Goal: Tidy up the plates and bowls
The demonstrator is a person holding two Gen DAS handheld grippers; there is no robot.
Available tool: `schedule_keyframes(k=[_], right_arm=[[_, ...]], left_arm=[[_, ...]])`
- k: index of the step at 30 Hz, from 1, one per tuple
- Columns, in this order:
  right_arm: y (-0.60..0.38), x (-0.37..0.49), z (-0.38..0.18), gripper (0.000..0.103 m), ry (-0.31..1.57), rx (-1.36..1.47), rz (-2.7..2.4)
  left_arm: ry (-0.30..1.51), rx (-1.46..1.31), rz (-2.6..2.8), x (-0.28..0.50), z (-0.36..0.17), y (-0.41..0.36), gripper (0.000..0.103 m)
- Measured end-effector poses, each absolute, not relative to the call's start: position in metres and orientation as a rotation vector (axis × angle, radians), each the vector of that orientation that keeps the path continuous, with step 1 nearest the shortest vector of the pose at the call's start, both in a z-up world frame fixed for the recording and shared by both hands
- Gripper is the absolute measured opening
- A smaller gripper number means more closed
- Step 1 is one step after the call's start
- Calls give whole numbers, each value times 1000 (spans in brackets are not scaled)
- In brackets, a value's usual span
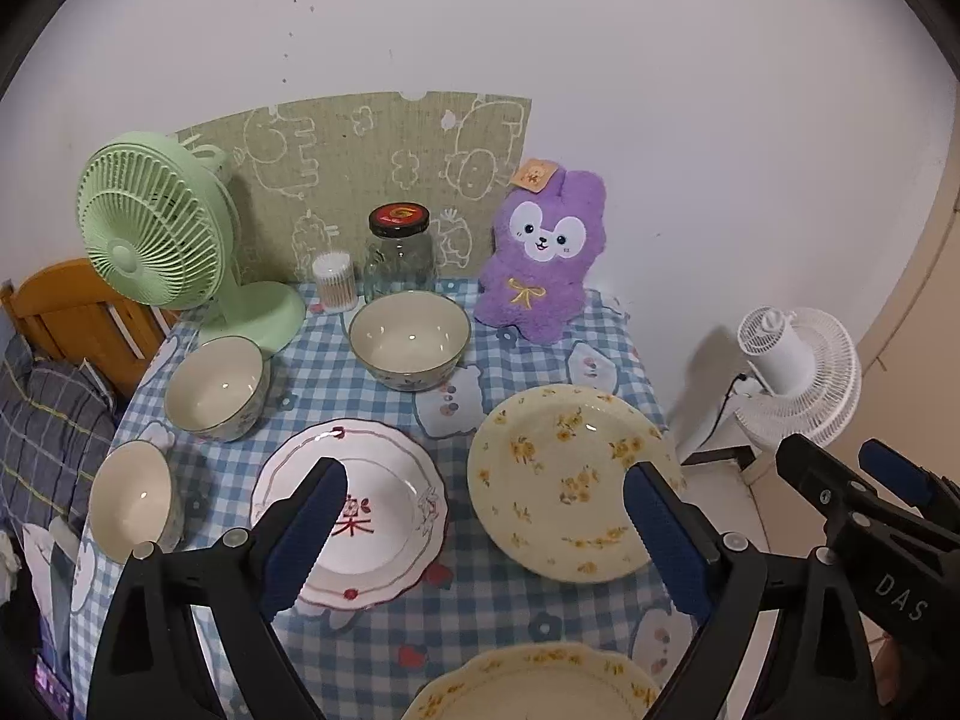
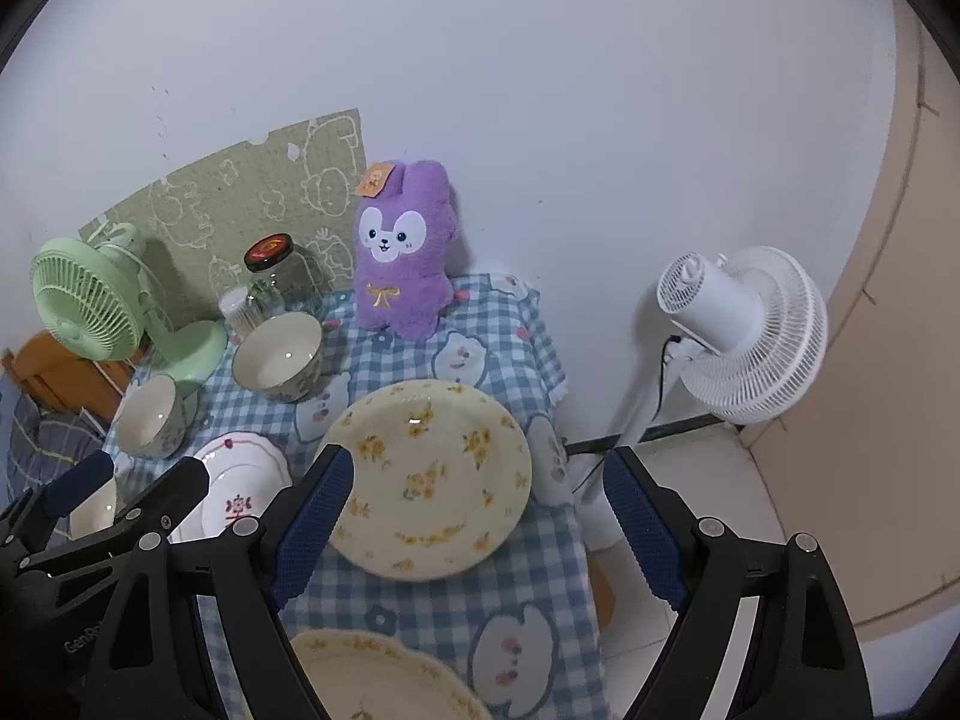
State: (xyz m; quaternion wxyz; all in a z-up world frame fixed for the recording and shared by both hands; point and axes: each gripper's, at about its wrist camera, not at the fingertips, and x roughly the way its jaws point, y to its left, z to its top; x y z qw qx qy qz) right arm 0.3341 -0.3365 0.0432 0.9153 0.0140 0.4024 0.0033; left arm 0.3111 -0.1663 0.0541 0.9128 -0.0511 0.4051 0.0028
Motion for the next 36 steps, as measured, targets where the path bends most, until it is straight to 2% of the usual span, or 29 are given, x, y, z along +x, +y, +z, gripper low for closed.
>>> schedule_keyframes(k=[17,36], right_arm=[[-354,418,-14,87,885,12,80],[-361,456,-99,85,1021,22,77]], left_arm=[[885,-83,48,390,-2,-189,93],[1029,-44,78,426,-83,-203,83]])
